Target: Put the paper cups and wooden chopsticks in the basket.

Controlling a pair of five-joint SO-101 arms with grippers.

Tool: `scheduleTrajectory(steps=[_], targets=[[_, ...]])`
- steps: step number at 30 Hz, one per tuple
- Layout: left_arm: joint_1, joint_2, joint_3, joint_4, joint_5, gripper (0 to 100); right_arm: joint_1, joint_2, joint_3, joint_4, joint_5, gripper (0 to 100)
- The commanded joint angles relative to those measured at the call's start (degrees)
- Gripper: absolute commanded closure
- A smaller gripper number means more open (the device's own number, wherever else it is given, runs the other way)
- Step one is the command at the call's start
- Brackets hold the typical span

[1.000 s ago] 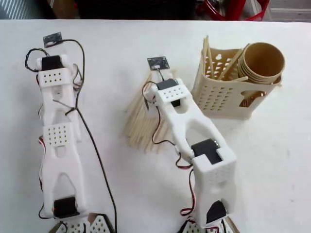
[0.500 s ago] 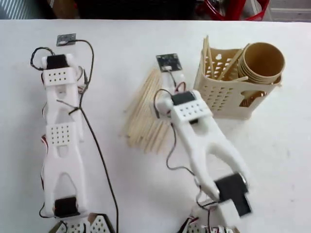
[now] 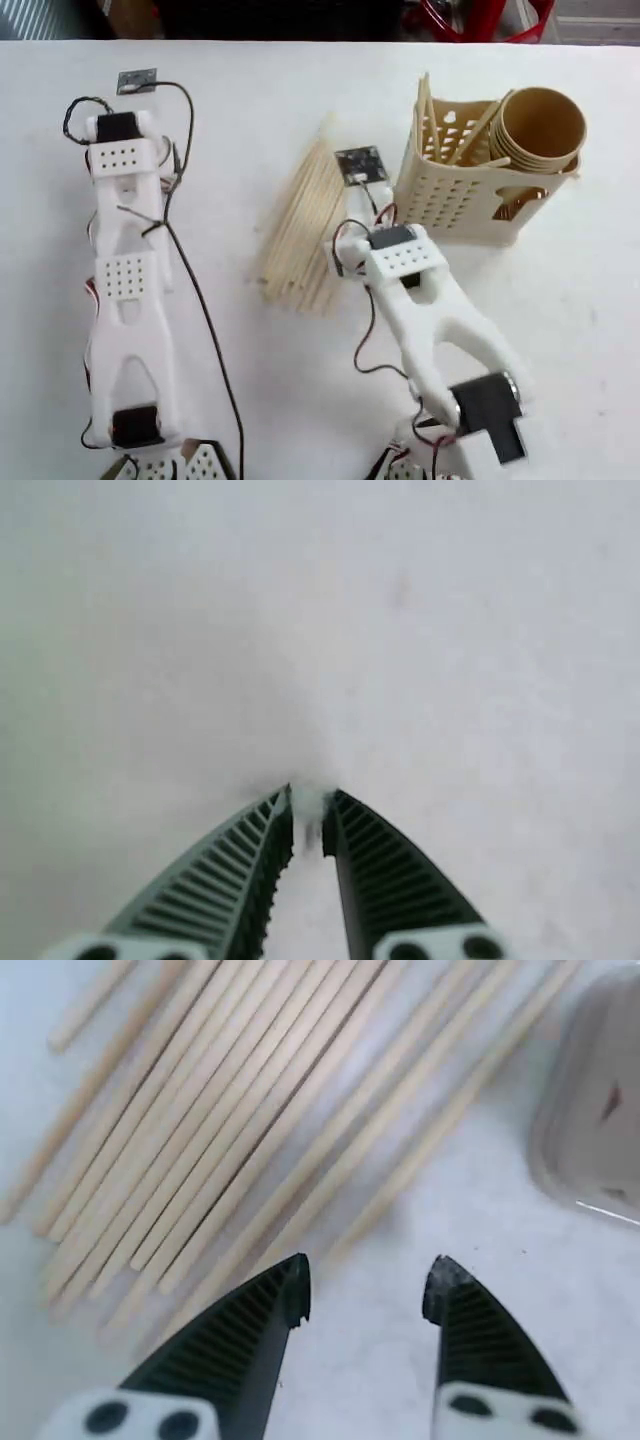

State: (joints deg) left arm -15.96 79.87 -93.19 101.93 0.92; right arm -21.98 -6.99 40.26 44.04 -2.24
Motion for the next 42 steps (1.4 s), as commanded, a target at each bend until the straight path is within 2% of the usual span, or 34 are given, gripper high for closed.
scheduleTrajectory(steps=[1, 9, 11, 13, 17, 22, 30, 34, 36, 39, 42], targets=[[0.31, -3.3, -2.46, 0.18, -0.53, 93, 0.04, 9.89, -8.79, -0.66, 0.18, 80.1], [0.31, -3.38, -2.46, 0.0, -0.53, 93, 1.36, 23.34, -21.27, 6.2, 0.09, 80.7], [0.31, -3.47, -2.46, 0.0, -0.53, 93, 1.36, 23.78, -21.8, 7.25, 0.09, 86.9], [0.31, -3.47, -2.46, 0.0, -0.53, 93, 1.36, 23.34, -21.71, 7.52, 0.18, 98.3], [0.31, -3.38, -2.46, 0.0, -0.53, 93, 1.19, 20.09, -20.57, 8.22, 0.44, 98.5], [0.31, -3.3, -2.46, 0.0, -0.53, 93, 0.92, 5.23, -11.96, 6.37, 0.53, 98.1], [0.31, -3.12, -2.46, -0.09, -0.44, 93, 1.45, -33.89, 5.36, 3.56, 1.32, 98.1], [0.31, -3.12, -2.11, -0.09, -0.35, 93, 2.68, -51.65, 3.6, 3.74, 5.98, 98.1], [0.31, -3.12, -2.02, 0.09, -0.35, 93, 5.14, -55.96, -0.7, 5.05, 7.47, 98.1], [0.4, -3.12, -2.02, 0.0, -0.26, 93, 9.98, -56.22, -8.35, 4.26, 8.35, 98.1], [0.4, -3.03, -2.02, 0.0, -0.26, 93, 14.29, -53.41, -12.22, -3.65, 8.18, 98.1]])
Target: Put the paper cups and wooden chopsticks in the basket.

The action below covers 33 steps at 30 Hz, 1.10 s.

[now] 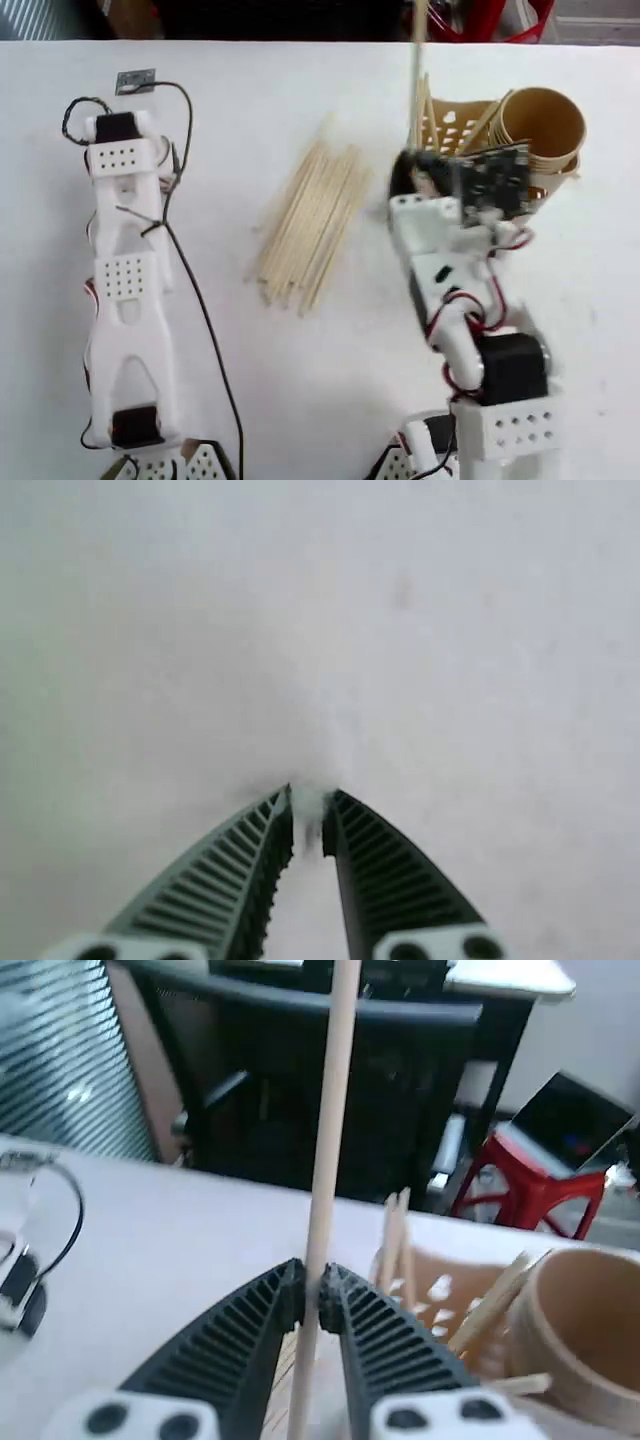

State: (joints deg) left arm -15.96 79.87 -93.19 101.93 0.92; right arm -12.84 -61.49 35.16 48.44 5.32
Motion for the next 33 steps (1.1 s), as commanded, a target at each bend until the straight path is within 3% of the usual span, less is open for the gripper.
scheduleTrajectory(steps=[1, 9, 21, 24, 29, 33], targets=[[0.4, -3.03, -2.02, 0.0, -0.26, 93, 6.11, 2.42, -7.21, -11.74, 0.62, 98.1], [0.31, -3.03, -2.02, -0.09, -0.26, 93, 11.91, 15.16, -6.59, -25.1, 0.18, 98.1], [0.4, -3.03, -2.11, -0.09, -0.35, 93, 11.82, 19.03, 11.69, -45.85, 0.7, 98.1], [0.4, -3.03, -2.37, 0.09, -0.62, 93, 11.82, 18.95, 12.4, -45.58, 0.7, 95.0], [0.66, -3.65, -2.46, 0.09, -0.62, 93, 11.91, 18.86, 12.31, -43.56, 0.7, 80.4], [0.84, -3.65, -2.46, 0.09, -0.62, 93, 11.91, 16.84, 12.31, -42.15, 0.79, 80.1]])
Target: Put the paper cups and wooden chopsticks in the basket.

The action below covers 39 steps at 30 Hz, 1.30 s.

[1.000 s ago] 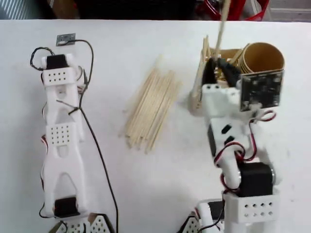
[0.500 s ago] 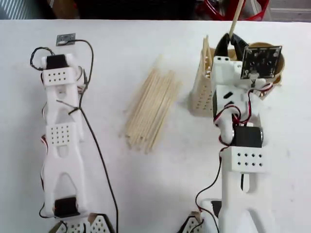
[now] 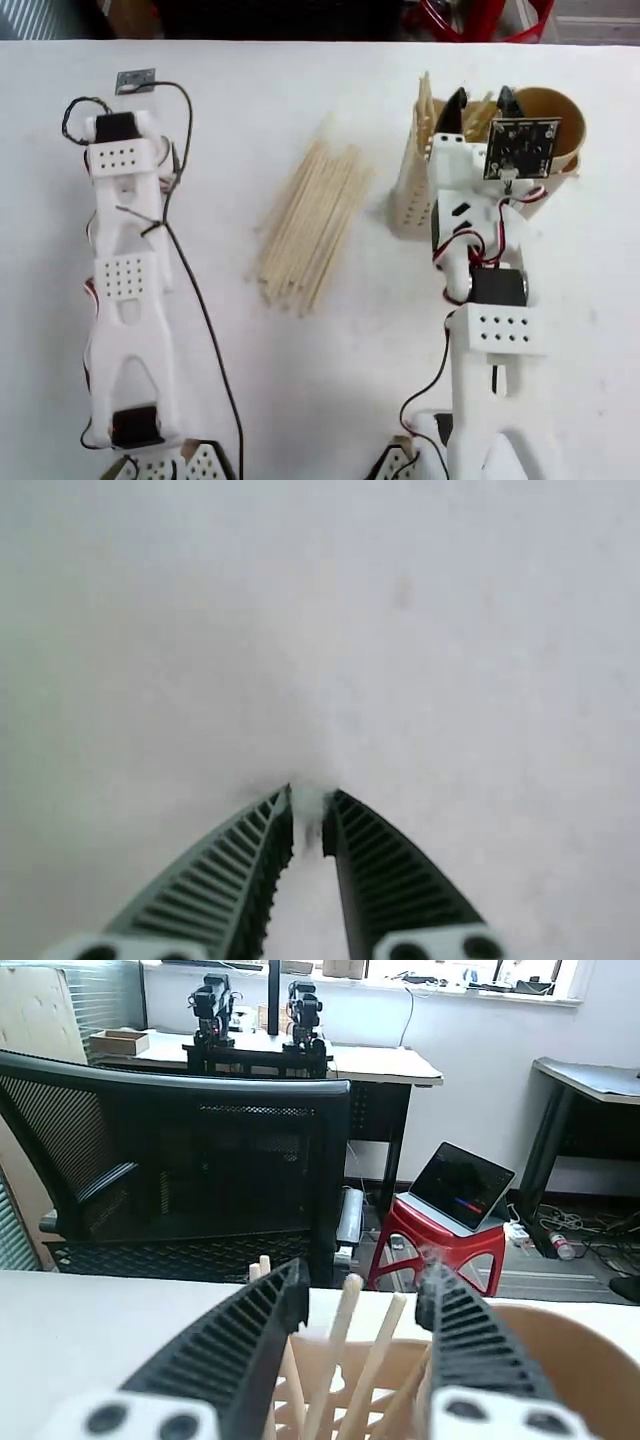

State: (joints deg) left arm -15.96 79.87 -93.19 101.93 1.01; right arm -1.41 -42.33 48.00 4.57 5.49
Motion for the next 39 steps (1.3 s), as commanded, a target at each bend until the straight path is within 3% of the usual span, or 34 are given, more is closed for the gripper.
scheduleTrajectory(steps=[1, 4, 9, 15, 20, 26, 30, 35, 39], targets=[[0.84, -3.74, -2.46, 0.09, -0.7, 93, 0.48, -3.74, -0.62, 3.3, 0.62, 80.1], [0.92, -4.97, -2.46, 0.35, -1.14, 93, 0.48, -10.95, -0.62, 12.35, 1.58, 83.1], [3.38, -11.03, -2.02, 0.62, -5.71, 97, 0.04, -25.98, -0.62, 38.81, 12.75, 98.4], [8.57, -18.86, 3.96, 0.7, -11.6, 97, 5.76, -31.16, 1.23, 63.69, 21.19, 98.1], [13.76, -28.7, 18.81, 0.7, -13.89, 97, 11.74, -30.64, 13.54, 58.95, 23.21, 98.1], [21.67, -43.82, 44.04, -1.32, -21.71, 93, 12.44, -30.64, 29.71, 46.99, 22.86, 98.1], [23.43, -45.58, 56.0, -11.34, -22.77, 84, 13.41, -30.64, 36.57, 39.87, 22.86, 98.1], [22.99, -44.35, 64.26, -26.46, -22.77, 84, 17.1, -30.64, 37.71, 38.46, 22.77, 98.1], [23.69, -42.51, 66.46, -33.32, -22.86, 82, 17.01, -30.64, 39.21, 38.02, 22.77, 98.1]])
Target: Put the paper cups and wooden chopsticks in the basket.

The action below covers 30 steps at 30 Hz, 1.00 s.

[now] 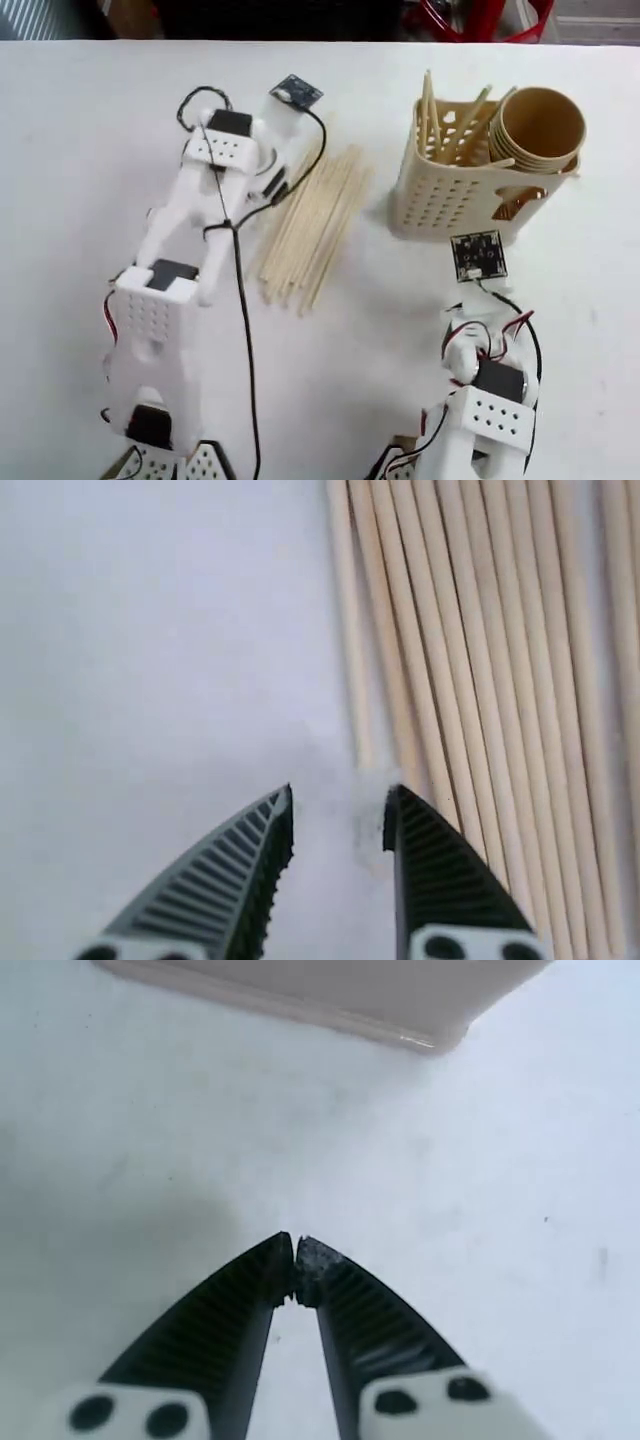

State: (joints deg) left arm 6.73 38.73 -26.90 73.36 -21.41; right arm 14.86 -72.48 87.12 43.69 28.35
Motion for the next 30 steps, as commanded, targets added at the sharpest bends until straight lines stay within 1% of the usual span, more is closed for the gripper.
scheduleTrajectory(steps=[1, 6, 10, 14, 18, 20, 22, 27, 30], targets=[[1.27, -0.48, -0.09, -5.36, -0.53, 81, 0.75, -0.48, 0.18, -1.1, 0.09, 98.1], [2.15, 5.14, -2.55, -6.42, -2.99, 81, -1.01, -0.48, 0.44, -1.01, 0.35, 98.1], [2.42, 11.47, -8.7, -4.31, -3.16, 81, -1.1, -0.48, 0.7, -1.01, 0.44, 98.1], [2.42, 17.98, -18.02, 1.49, -3.34, 82, -1.1, -0.48, 0.79, -1.1, 0.44, 98.1], [2.33, 24.66, -29.19, 8.0, -3.34, 92, -1.1, -0.48, 1.05, -2.15, 0.44, 98.1], [2.24, 27.91, -34.9, 10.99, -3.25, 96, -1.01, -0.48, 1.05, -2.51, 0.44, 98.1], [2.15, 31.16, -40.97, 14.07, -3.08, 96, -1.01, -0.48, 1.32, -2.51, 0.44, 98.1], [2.15, 37.58, -54.15, 21.45, -2.99, 93, -1.1, -0.48, 1.67, -2.68, 0.44, 98.1], [2.24, 40.57, -61.71, 25.14, -2.99, 98, -1.1, -0.48, 1.85, -3.56, 0.44, 98.1]])
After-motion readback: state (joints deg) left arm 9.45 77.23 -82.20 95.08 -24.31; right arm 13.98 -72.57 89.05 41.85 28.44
